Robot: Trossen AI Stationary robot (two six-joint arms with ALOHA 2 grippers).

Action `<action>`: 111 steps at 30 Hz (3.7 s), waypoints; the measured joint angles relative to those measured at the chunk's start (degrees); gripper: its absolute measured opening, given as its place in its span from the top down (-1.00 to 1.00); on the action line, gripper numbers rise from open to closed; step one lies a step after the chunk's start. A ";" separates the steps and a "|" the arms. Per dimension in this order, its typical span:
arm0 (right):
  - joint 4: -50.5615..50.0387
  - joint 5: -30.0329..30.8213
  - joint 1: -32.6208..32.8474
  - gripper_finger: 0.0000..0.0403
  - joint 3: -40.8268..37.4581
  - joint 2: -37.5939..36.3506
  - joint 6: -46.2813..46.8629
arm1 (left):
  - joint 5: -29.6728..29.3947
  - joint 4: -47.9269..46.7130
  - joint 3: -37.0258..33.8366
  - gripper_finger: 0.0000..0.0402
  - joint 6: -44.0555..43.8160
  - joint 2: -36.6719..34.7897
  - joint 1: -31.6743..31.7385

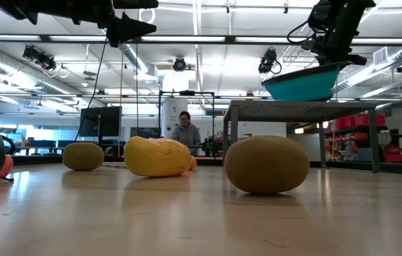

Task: Pick & Place Fruit
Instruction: Put the blue strainer bowl on the shelf, then put the brown kiwi into the blue strainer bowl on the shelf

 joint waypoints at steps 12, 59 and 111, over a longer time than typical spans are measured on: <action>0.60 0.55 0.00 0.43 -0.05 -0.06 -0.80 | 0.01 -0.02 0.00 -0.73 -0.02 0.00 -0.01; 20.10 -9.12 26.06 0.08 -0.22 -13.07 -14.88 | 1.46 -0.07 0.00 -0.73 -0.48 0.00 0.01; 81.01 3.47 78.74 -0.51 -32.30 19.13 -11.00 | -2.96 -3.41 0.02 -0.73 -2.85 0.00 -0.01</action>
